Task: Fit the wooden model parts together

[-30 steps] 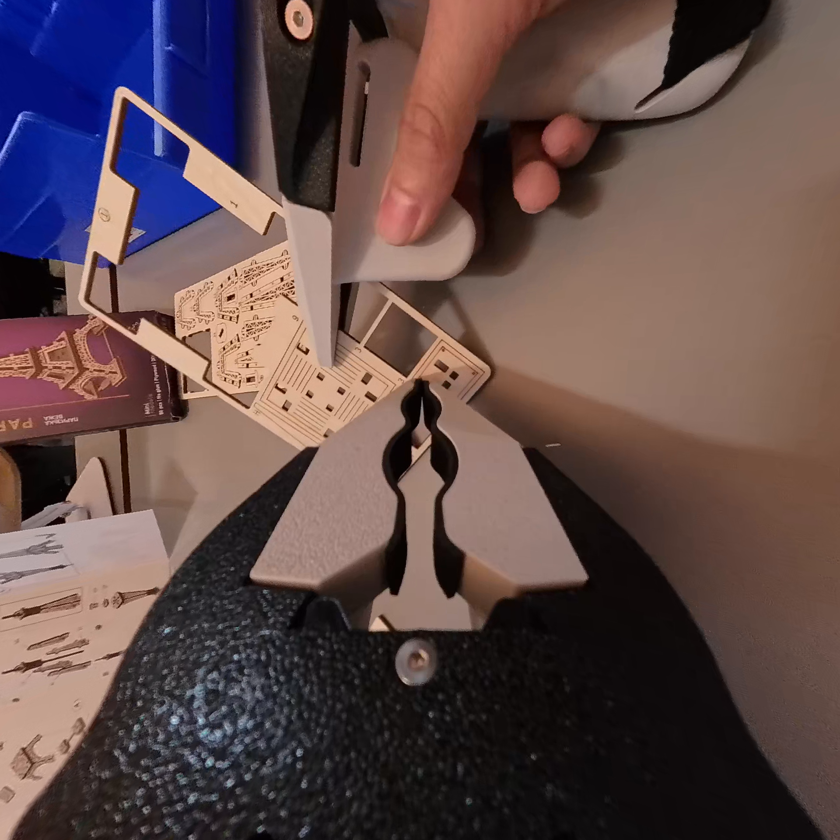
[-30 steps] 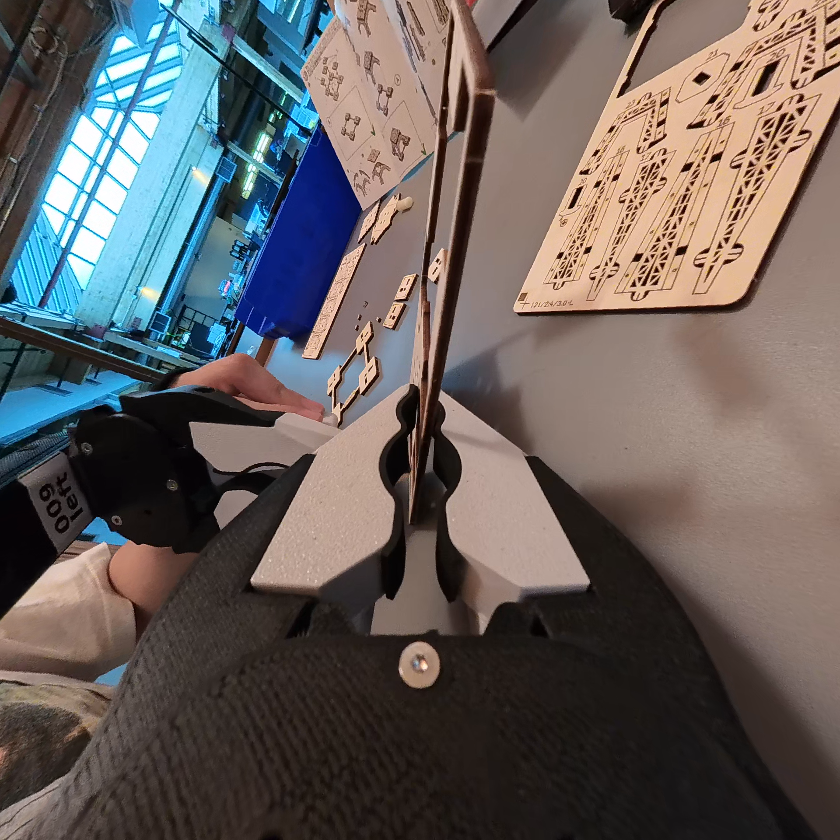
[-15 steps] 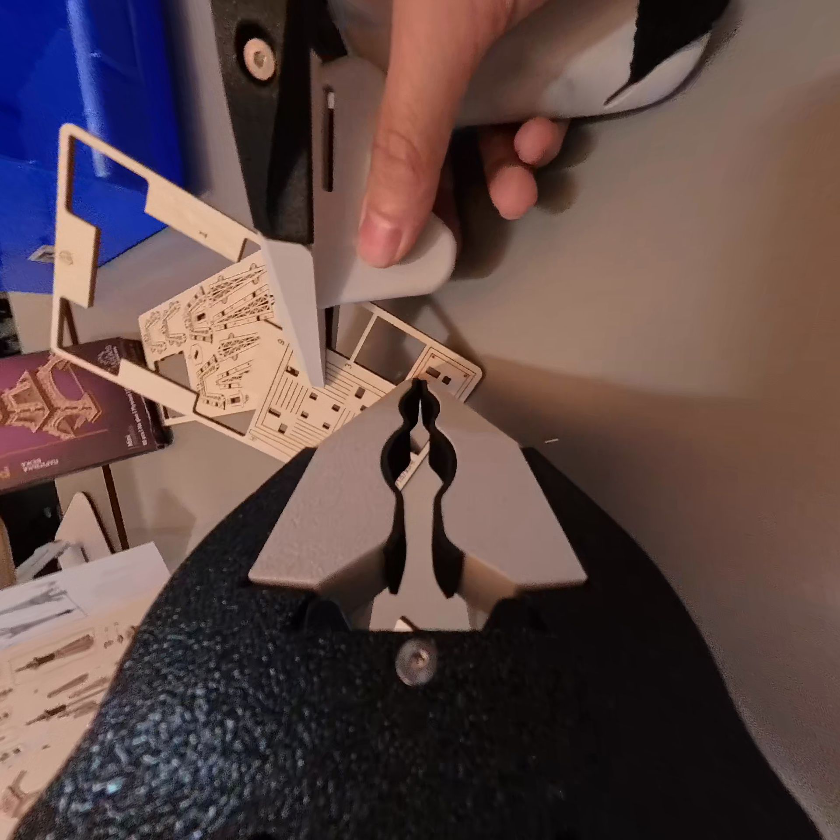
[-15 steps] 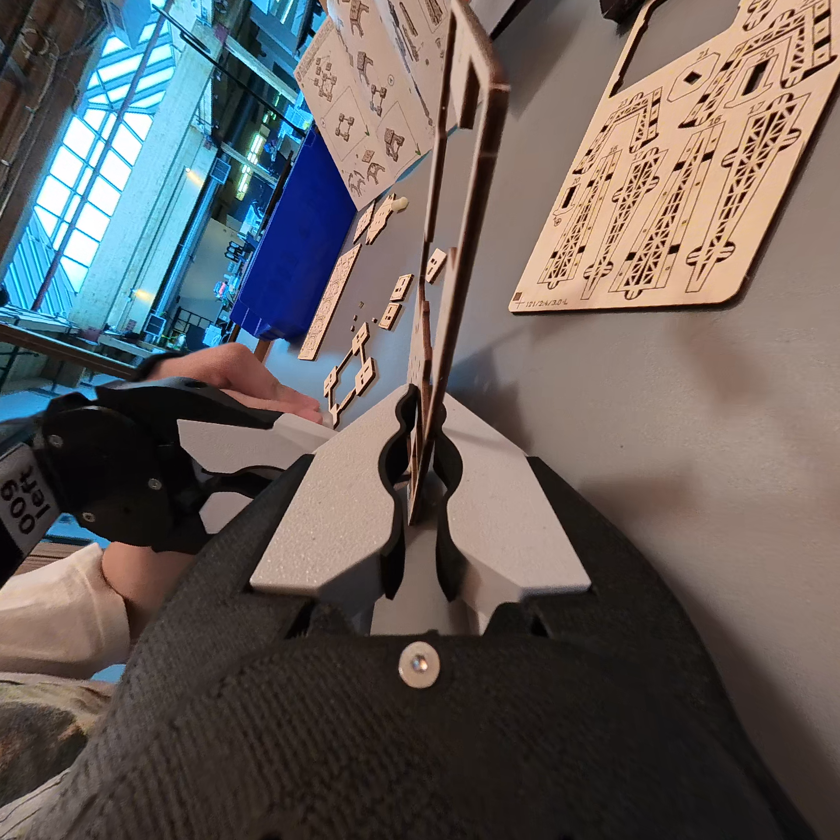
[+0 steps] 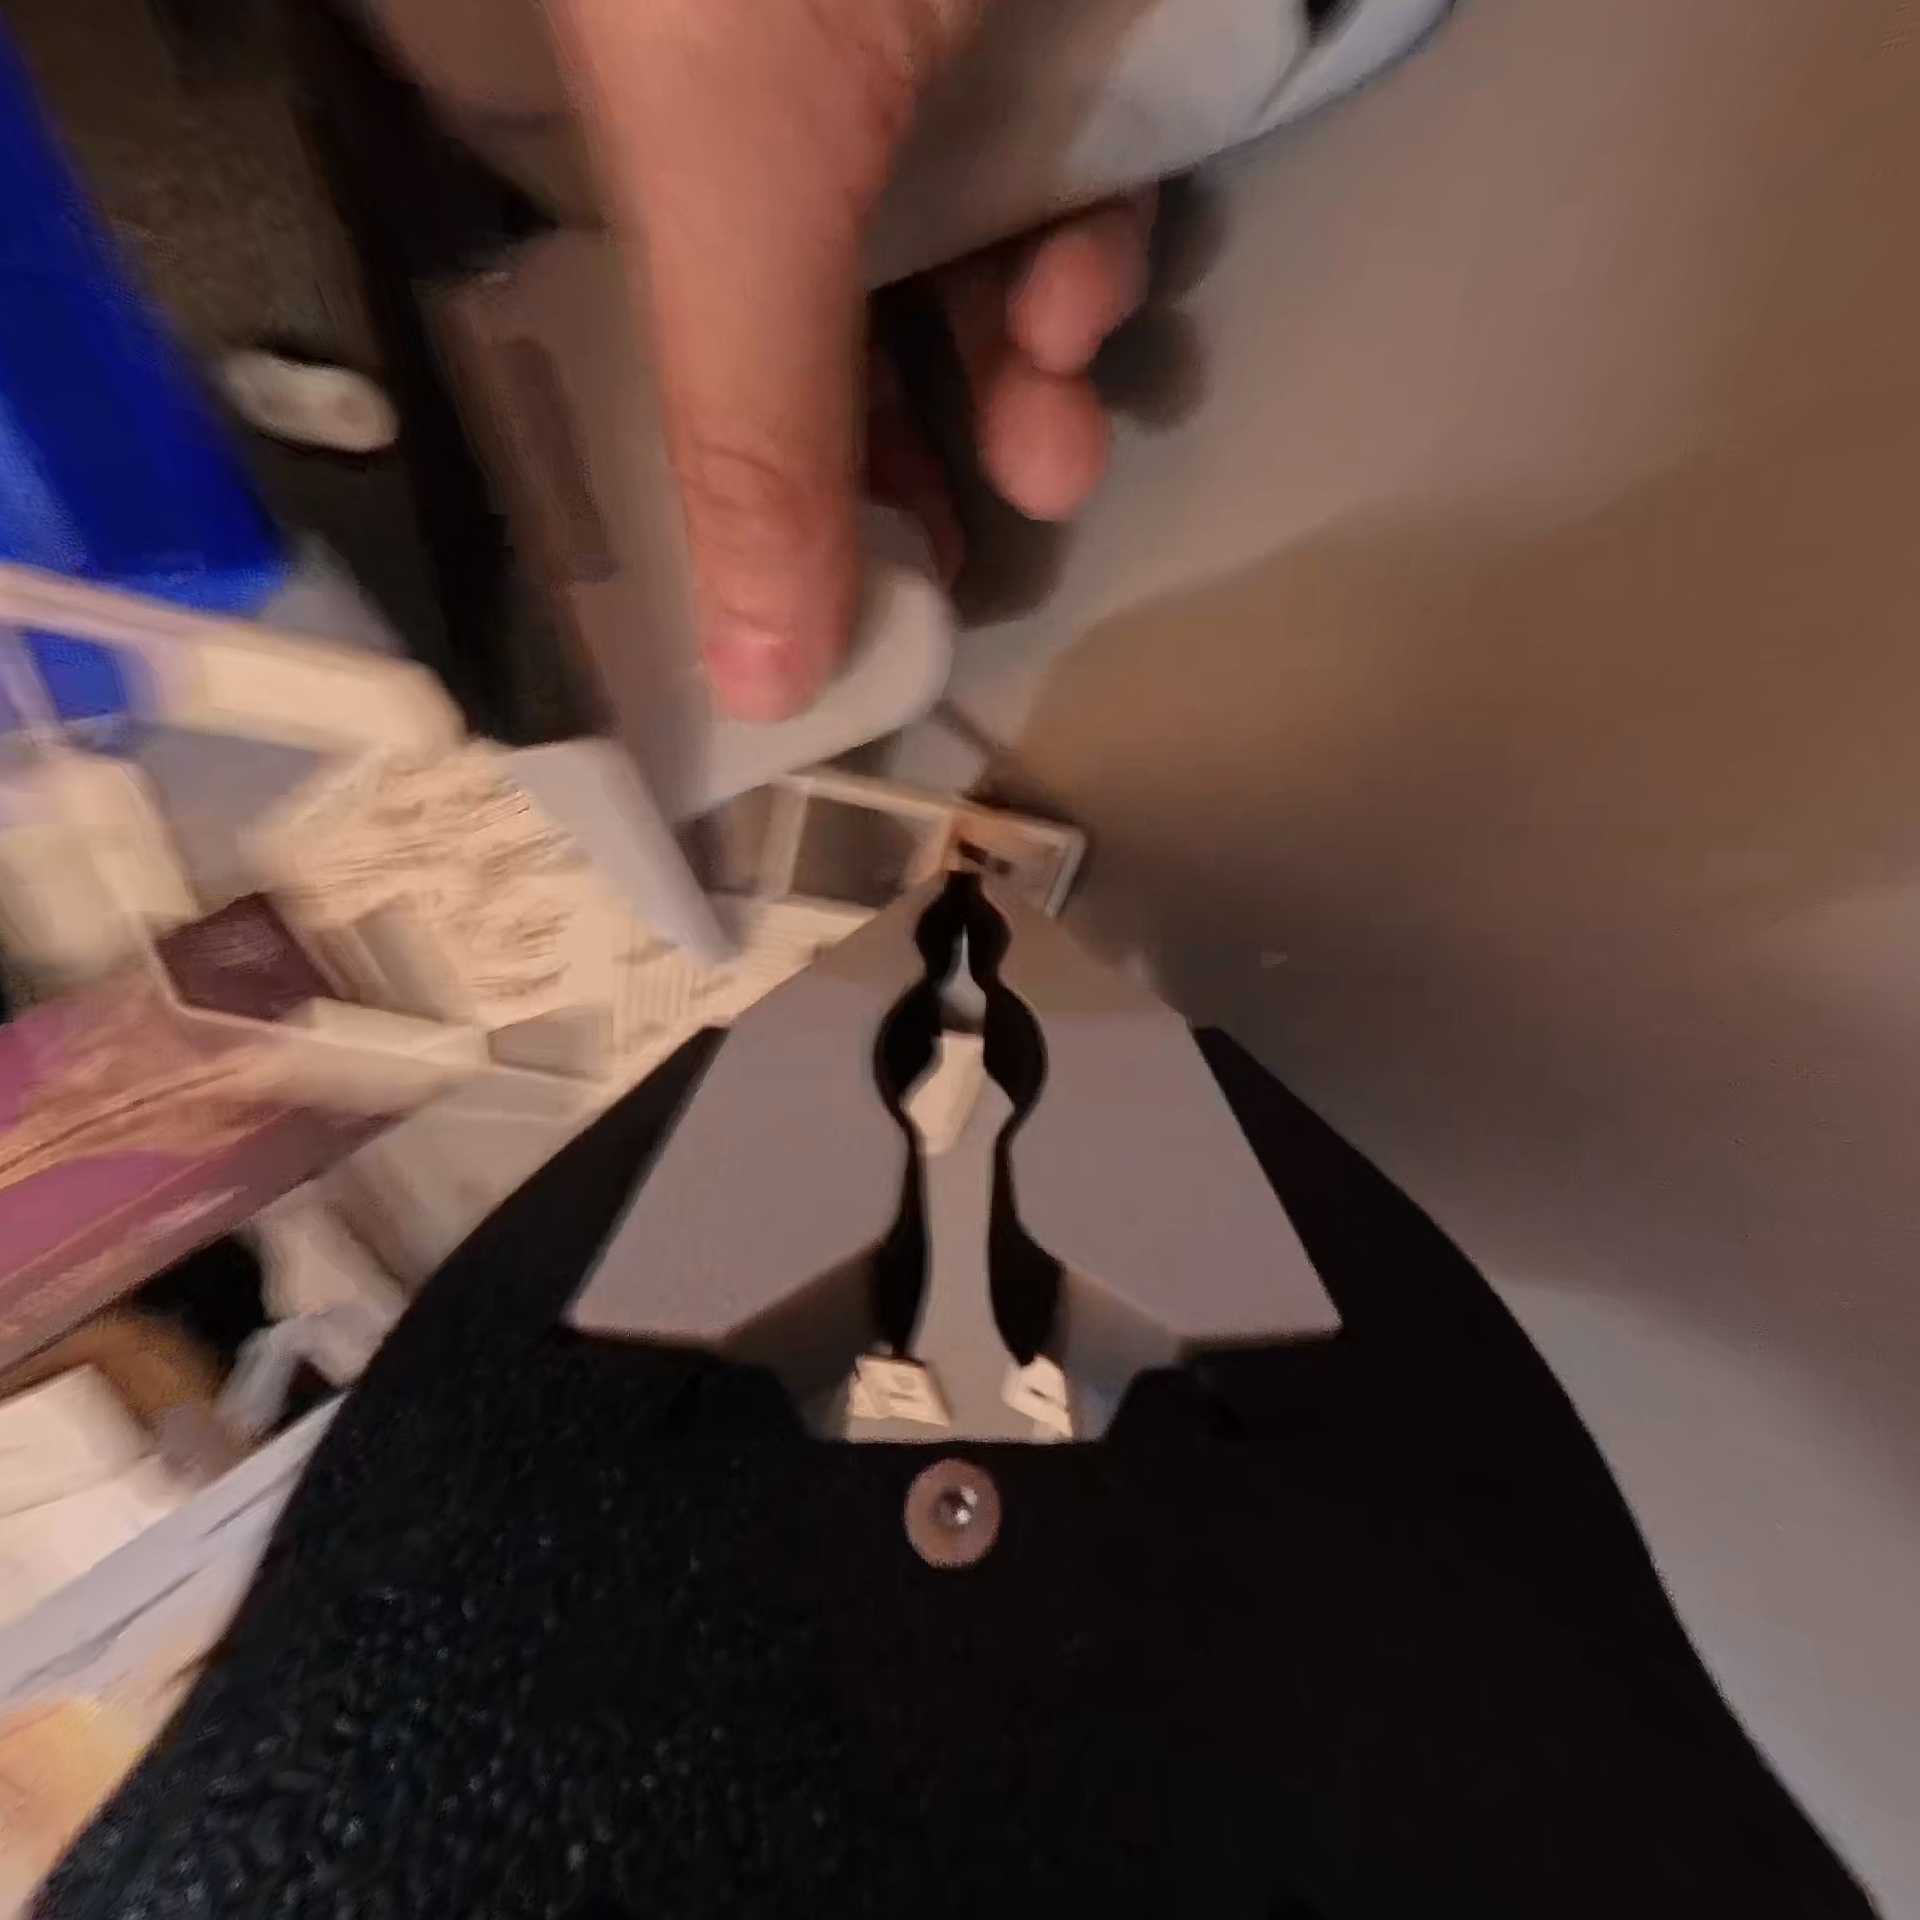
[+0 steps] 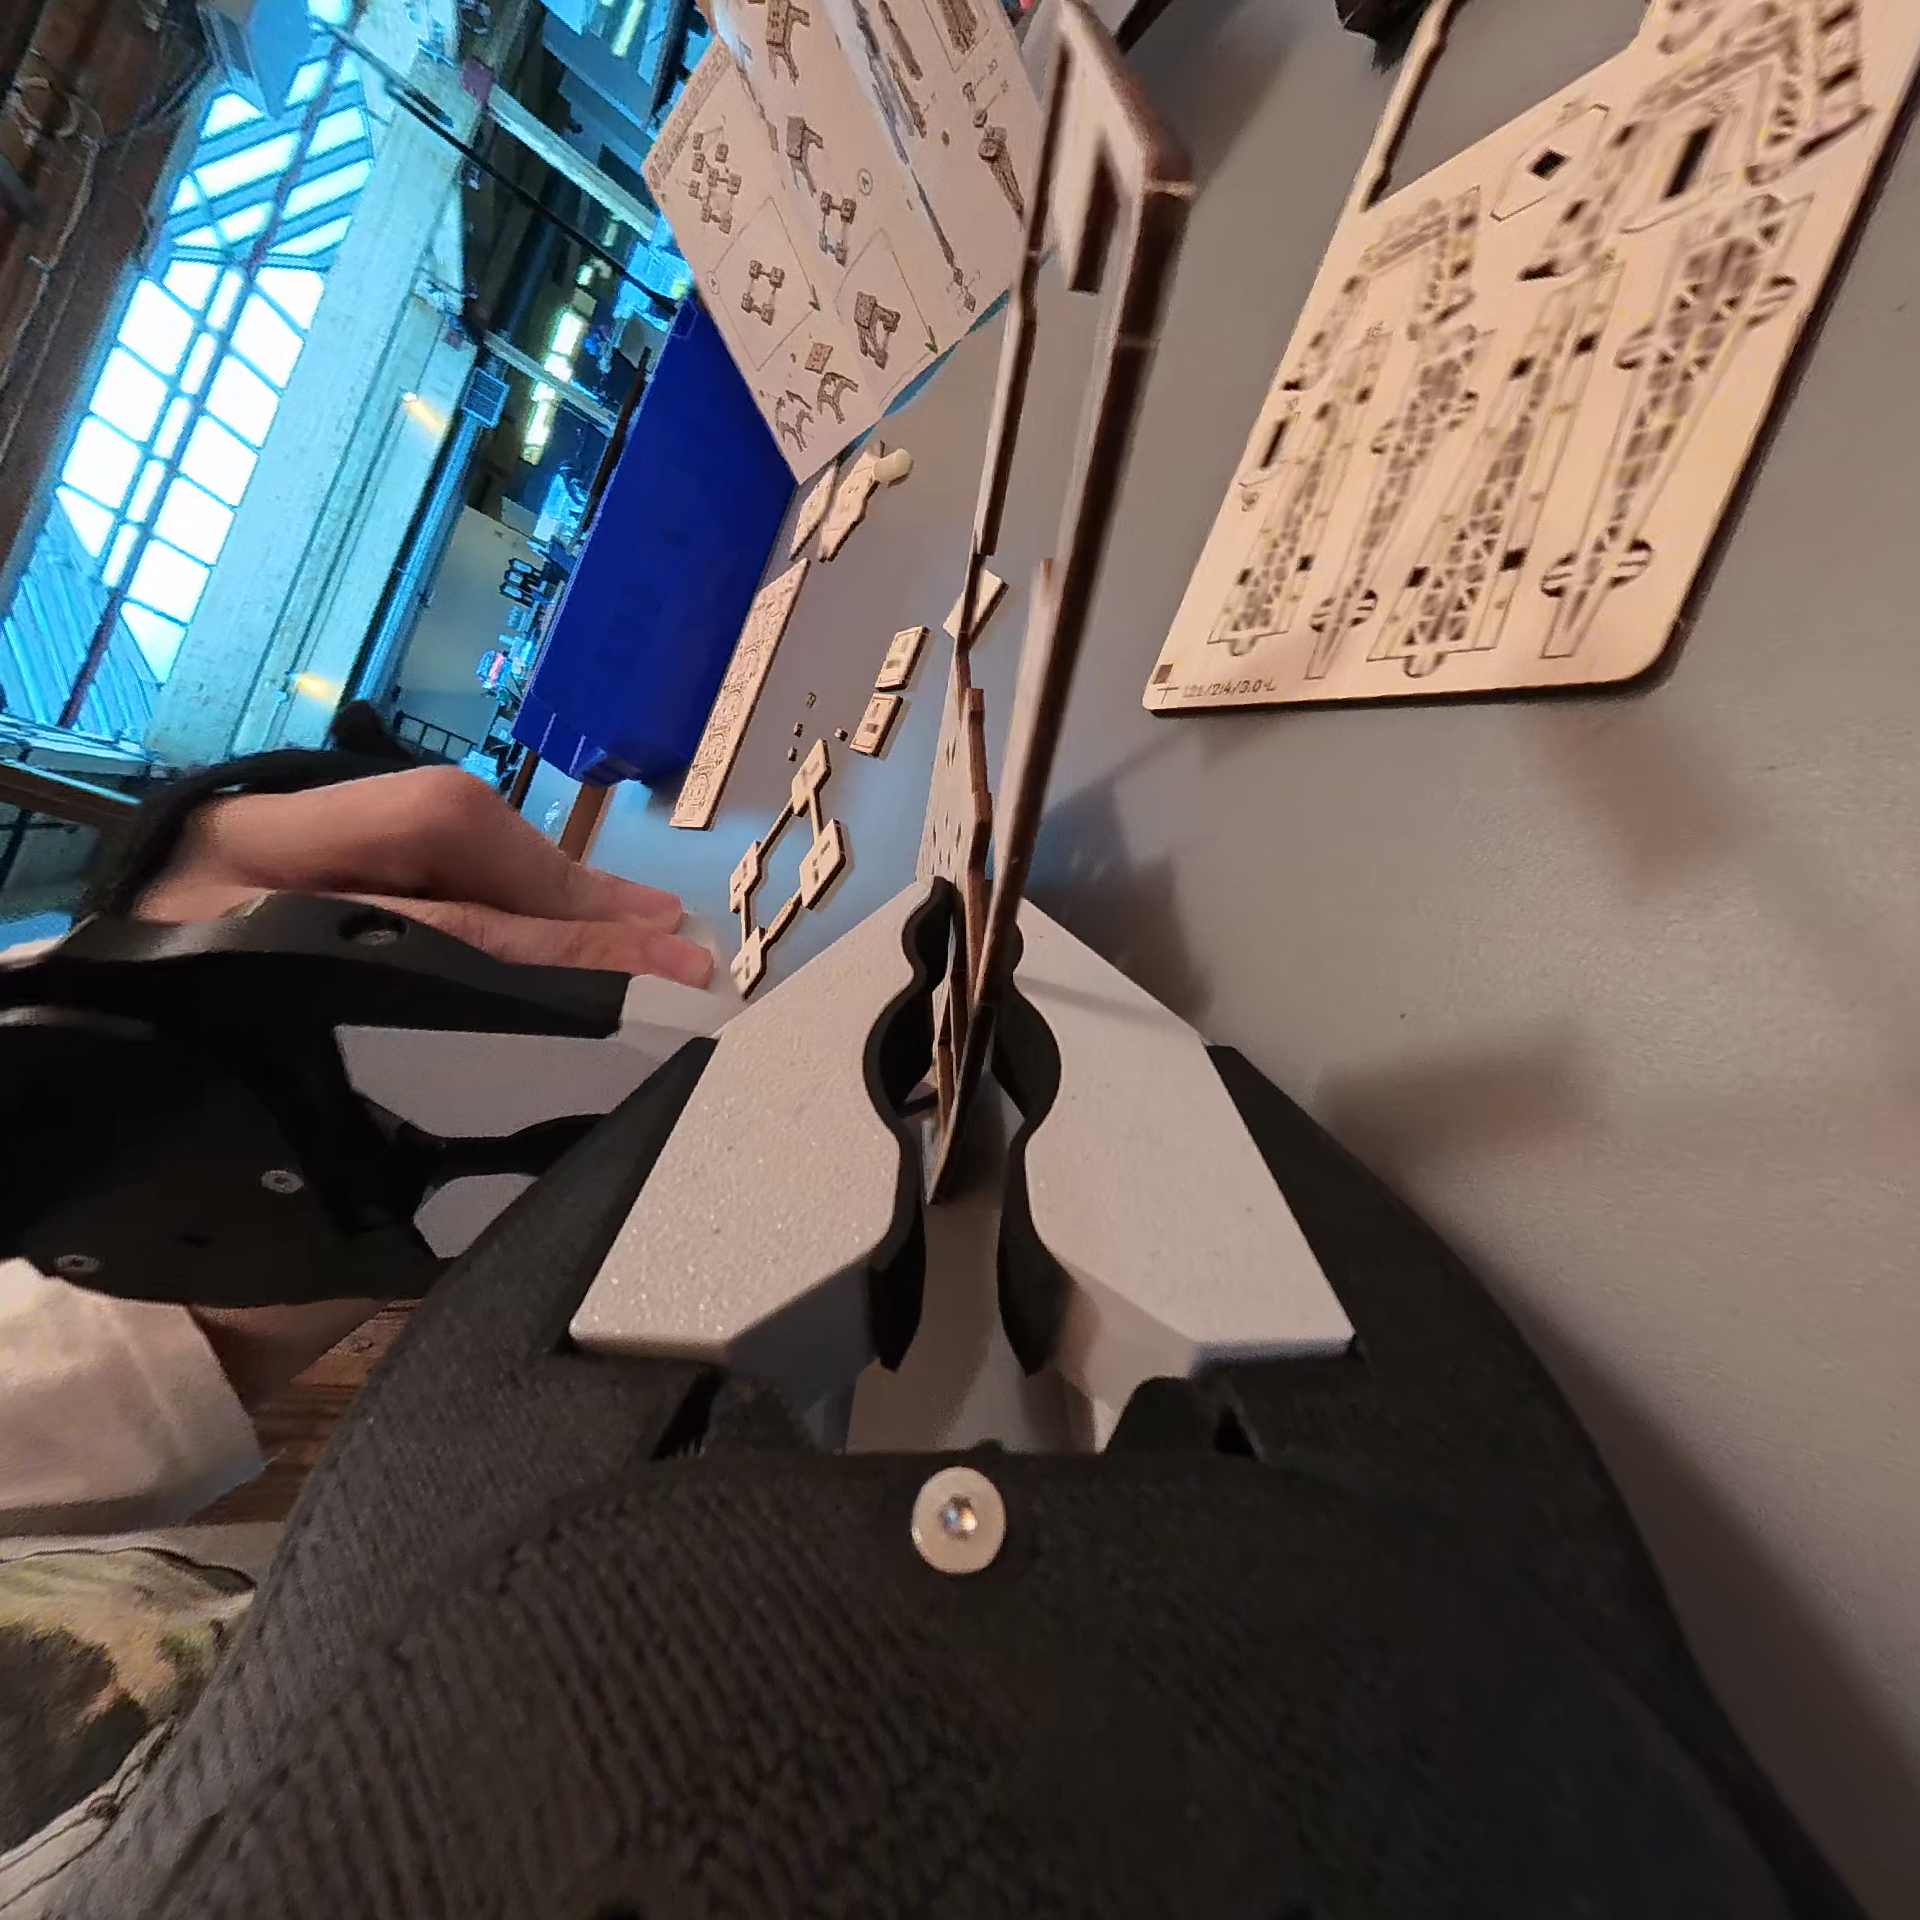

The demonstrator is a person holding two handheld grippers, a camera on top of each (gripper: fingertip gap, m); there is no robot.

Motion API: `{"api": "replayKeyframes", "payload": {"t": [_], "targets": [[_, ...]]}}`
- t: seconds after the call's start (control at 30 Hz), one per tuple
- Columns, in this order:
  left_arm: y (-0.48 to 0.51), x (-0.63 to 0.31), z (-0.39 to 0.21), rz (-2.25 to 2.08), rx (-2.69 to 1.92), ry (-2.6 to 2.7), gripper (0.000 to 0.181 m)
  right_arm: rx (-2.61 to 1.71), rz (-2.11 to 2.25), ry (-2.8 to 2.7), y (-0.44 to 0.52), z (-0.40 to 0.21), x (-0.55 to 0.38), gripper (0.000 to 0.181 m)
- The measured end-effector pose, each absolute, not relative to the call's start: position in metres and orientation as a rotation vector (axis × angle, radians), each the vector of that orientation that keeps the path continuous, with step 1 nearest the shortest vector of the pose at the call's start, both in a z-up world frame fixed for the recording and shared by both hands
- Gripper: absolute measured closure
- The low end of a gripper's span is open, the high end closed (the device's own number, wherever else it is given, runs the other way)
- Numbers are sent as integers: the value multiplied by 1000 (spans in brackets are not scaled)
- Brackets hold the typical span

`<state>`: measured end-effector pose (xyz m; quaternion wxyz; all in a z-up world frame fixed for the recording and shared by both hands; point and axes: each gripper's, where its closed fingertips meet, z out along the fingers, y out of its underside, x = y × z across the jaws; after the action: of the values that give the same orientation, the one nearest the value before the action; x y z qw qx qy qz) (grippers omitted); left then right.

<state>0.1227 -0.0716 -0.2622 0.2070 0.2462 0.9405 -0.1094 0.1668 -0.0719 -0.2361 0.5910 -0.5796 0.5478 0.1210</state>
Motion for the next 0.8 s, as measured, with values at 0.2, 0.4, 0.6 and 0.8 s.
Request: {"api": "replayKeyframes", "payload": {"t": [0.2, 0.4, 0.6, 0.8], "targets": [[-76, 125, -265, -332, 683, 2586, 181, -1327, 270, 1264, -73, -233, 169, 179], [-70, 134, -229, -601, 400, 2578, 181, -1326, 301, 1221, -70, -228, 165, 180], [-52, 134, -188, -966, 74, 2418, 171, -1031, 427, 1112, -91, -191, 168, 181], [-55, 126, -221, -1318, -447, 2546, 135, -1017, 165, 1174, -144, -178, 179, 181]]}}
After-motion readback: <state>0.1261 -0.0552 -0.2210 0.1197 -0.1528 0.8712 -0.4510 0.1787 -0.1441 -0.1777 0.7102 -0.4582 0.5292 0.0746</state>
